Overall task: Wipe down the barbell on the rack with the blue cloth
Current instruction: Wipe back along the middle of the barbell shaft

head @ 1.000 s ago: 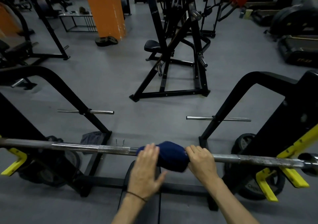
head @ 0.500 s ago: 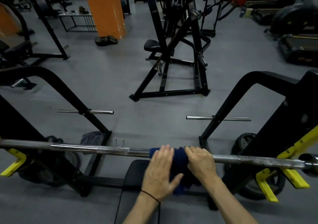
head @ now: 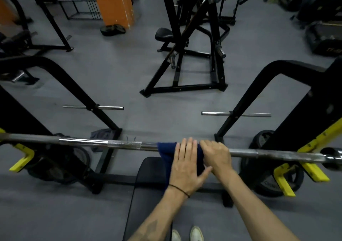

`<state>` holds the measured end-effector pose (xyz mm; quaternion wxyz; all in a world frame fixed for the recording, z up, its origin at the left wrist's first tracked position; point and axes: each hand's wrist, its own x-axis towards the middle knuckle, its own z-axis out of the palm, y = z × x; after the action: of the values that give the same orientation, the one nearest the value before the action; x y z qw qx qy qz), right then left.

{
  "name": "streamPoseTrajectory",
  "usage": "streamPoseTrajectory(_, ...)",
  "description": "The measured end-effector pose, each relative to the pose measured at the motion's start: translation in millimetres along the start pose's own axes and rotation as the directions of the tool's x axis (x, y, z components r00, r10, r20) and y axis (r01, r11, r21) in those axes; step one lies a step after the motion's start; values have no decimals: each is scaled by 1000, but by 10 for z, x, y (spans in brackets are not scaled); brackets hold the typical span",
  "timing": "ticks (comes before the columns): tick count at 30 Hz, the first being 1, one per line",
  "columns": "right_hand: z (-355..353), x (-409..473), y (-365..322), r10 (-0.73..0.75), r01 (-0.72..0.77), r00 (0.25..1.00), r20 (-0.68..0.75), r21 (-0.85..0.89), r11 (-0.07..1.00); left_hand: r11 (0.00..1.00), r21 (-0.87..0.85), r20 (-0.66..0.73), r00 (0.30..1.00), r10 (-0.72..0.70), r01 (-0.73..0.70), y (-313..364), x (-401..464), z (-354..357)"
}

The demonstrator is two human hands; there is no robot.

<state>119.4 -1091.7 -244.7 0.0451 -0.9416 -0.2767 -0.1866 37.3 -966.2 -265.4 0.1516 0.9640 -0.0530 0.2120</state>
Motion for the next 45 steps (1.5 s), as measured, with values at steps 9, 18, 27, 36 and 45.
streamPoseTrajectory(9,7,-41,-30,25,-27,999,45,49,998,941,179,-143,954,-264,287,-1317,-346,-471)
streamPoseTrajectory(18,-2,-27,2,-8,7,1000,19,25,1000,999,25,19,999,40,-41,-30,-73,7)
streamPoseTrajectory(27,-17,-5,-36,14,-16,998,59,29,999,887,174,-183,899,-397,427,-1414,-258,-462)
streamPoseTrajectory(36,-73,-18,-31,12,-14,998,63,27,1000,996,54,26,997,72,-73,-156,-122,-41)
streamPoseTrajectory(45,19,-3,15,-49,50,998,48,-25,998,908,156,-139,919,-369,388,-1061,-240,-391)
